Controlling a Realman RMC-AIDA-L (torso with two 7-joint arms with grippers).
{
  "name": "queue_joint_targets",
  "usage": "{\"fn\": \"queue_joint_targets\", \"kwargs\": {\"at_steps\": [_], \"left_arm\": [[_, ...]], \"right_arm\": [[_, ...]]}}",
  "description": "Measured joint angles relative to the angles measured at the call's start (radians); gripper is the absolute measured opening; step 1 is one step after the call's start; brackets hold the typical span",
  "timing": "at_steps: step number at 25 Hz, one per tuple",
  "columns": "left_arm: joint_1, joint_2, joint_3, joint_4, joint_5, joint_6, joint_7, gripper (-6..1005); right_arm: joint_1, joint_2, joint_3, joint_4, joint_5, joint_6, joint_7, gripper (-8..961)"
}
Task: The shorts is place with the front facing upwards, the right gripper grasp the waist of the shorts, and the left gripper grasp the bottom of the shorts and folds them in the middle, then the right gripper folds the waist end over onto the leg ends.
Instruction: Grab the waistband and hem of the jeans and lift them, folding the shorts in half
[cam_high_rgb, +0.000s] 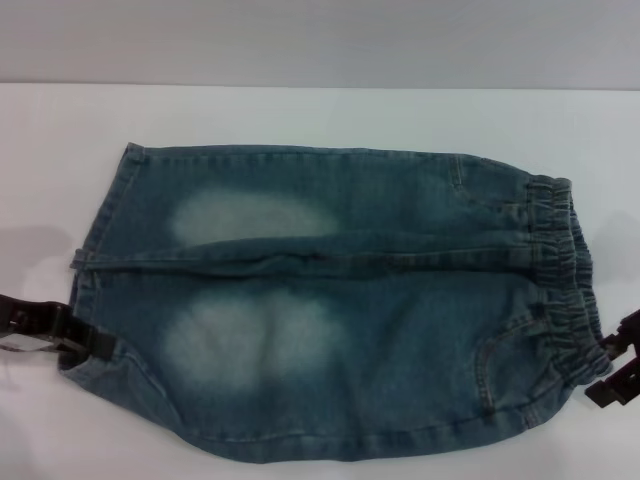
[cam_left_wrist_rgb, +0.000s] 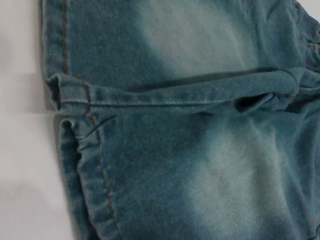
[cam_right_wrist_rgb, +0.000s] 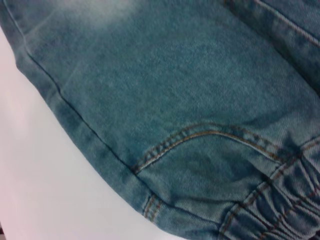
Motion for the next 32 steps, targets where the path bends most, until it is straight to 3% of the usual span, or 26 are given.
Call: {"fn": "queue_joint_targets", "kwargs": {"at_steps": [24,32], "left_arm": [[0.004,0.0,-0.027,-0.002,0.0,-0.004,0.022,44],[-0.007,0.0,-0.028,-0.002,0.0,-0.005,0.014,44]], "right_arm": [[-0.008,0.011,-0.003,0.001,0.071,0.026,-0.037,613],[-0.02,0.014,-0.001,0.01,0.069,0.078,-0.049,437]]}}
